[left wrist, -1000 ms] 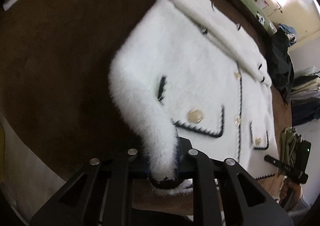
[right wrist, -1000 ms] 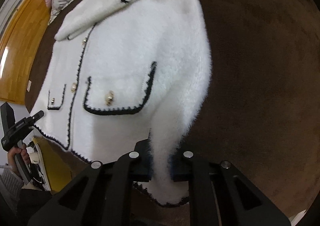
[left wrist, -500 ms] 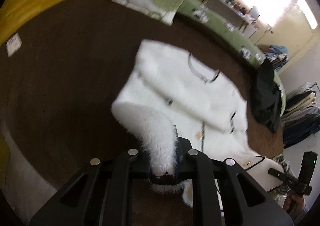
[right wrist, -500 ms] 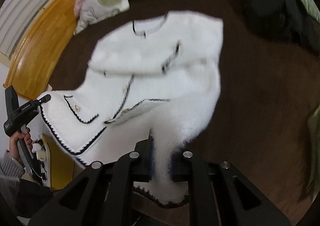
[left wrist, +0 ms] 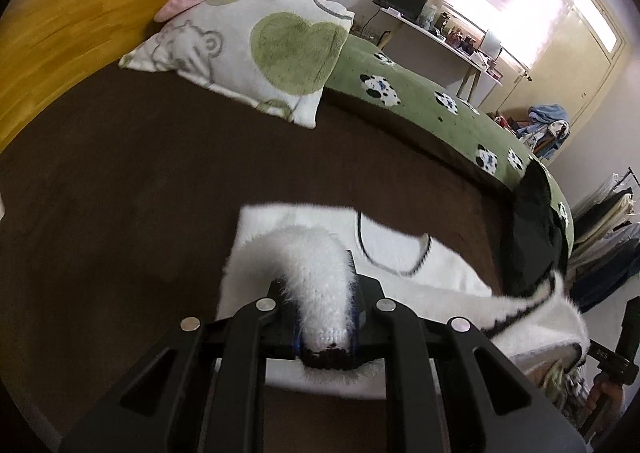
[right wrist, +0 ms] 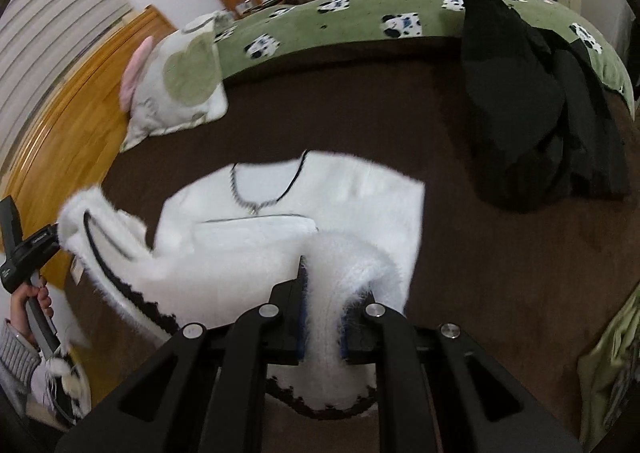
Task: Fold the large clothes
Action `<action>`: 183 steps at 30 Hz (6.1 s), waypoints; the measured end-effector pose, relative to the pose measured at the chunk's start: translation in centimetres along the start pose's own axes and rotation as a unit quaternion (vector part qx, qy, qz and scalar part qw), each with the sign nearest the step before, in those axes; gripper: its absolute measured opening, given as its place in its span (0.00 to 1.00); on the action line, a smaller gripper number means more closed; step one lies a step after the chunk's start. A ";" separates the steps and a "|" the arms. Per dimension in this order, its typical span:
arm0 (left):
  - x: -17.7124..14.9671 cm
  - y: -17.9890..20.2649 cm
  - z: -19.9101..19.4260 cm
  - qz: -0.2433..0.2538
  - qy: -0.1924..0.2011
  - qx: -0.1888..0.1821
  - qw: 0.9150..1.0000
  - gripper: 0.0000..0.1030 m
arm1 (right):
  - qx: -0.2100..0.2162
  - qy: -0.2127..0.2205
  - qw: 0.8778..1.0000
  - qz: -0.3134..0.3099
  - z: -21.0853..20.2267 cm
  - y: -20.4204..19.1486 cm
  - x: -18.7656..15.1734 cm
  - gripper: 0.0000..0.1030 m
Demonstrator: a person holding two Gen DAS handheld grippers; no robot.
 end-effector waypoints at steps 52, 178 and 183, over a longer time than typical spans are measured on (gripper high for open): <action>-2.1 2.6 19.5 0.134 -0.082 0.061 0.986 0.94 | -0.107 0.010 0.989 -0.101 16.3 -2.3 1.4 0.92; -7.3 0.0 15.2 0.184 -0.057 0.082 0.978 0.94 | 0.138 0.138 0.978 0.080 11.3 -24.2 2.5 0.26; -8.2 -4.6 12.0 0.164 -0.060 0.117 0.978 0.94 | 0.126 0.152 0.980 0.035 12.4 -28.8 2.5 0.26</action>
Point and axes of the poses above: each gripper's, at about its wrist camera, not at the fingertips, and z roughly the way its jaws point, y to its right, x to its top, the point moved 5 cm from there along z, roughly the way its jaws point, and after that the axes turned 4 degrees about z, right-handed, at the moved point
